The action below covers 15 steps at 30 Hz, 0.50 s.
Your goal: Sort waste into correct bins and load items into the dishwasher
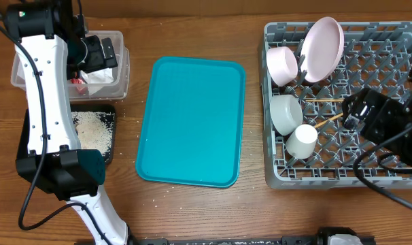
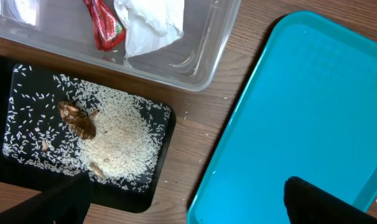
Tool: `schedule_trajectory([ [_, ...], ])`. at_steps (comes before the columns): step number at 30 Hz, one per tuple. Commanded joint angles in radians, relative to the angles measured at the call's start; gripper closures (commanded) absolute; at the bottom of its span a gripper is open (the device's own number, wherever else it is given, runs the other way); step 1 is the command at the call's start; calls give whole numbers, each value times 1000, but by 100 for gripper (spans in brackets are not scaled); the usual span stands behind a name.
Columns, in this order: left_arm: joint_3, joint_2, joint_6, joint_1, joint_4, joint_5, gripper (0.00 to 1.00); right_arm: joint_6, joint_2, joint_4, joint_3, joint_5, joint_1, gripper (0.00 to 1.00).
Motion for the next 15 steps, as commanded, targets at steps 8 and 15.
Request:
schedule_trajectory([
  [8, 13, -23, -14, 1, -1, 4, 0, -175, -420, 465, -376, 32, 5, 0],
  [15, 13, -23, -14, 1, -1, 4, 0, -175, -785, 1106, -1178, -9, 29, 0],
])
